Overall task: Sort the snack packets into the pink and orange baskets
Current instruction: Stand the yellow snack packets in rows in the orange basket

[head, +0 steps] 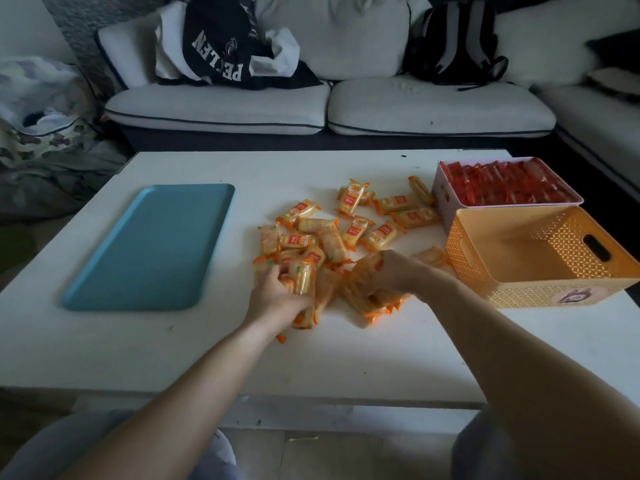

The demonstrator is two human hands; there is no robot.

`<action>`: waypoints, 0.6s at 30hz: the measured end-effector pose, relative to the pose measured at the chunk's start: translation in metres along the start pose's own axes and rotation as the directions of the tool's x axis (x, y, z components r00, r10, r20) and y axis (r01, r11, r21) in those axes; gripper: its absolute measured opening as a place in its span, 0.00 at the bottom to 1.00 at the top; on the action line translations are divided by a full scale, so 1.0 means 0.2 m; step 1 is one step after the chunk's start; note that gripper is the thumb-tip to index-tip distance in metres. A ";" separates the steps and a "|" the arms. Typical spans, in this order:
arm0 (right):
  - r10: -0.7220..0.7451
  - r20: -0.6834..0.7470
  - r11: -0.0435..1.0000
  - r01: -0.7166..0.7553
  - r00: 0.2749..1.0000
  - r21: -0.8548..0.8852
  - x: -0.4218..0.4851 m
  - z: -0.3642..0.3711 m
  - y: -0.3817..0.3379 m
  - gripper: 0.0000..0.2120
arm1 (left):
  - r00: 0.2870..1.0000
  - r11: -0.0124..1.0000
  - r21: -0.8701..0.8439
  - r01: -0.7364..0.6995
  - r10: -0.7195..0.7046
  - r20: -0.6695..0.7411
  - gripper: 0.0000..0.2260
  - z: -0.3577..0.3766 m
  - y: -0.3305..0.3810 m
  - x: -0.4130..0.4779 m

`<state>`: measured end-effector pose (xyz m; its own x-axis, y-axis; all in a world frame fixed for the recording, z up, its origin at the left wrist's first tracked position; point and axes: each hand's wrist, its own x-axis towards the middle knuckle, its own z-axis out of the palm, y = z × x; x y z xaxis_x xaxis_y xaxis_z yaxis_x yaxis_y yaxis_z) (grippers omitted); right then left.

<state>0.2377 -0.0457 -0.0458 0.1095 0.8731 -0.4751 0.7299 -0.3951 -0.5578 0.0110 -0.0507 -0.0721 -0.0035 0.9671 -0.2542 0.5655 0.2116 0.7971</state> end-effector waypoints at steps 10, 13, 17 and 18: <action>0.071 0.140 0.801 -0.140 0.988 0.581 -0.02 0.15 0.02 0.46 | 0.992 0.976 -0.184 0.116 -0.122 -0.023 0.26 0.14 0.06 0.01; 0.026 0.151 0.697 -0.126 0.988 0.706 -0.05 0.12 0.03 0.39 | 0.993 0.962 -0.254 0.097 -0.109 -0.036 0.23 0.15 0.10 -0.03; -0.087 0.095 0.640 -0.018 0.992 0.768 -0.13 0.01 0.05 0.35 | 0.993 0.972 -0.234 0.013 -0.041 -0.112 0.20 0.15 0.22 -0.11; -0.134 0.050 0.628 0.045 0.990 0.777 -0.15 -0.04 0.07 0.31 | 0.991 0.972 -0.235 -0.019 -0.012 -0.130 0.20 0.15 0.28 -0.12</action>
<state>0.2494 -0.0755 -0.0339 -0.0231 0.9026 -0.4299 -0.0608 -0.4305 -0.9006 0.0674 -0.0664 -0.0378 -0.1176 0.9747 -0.1902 0.3556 0.2202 0.9083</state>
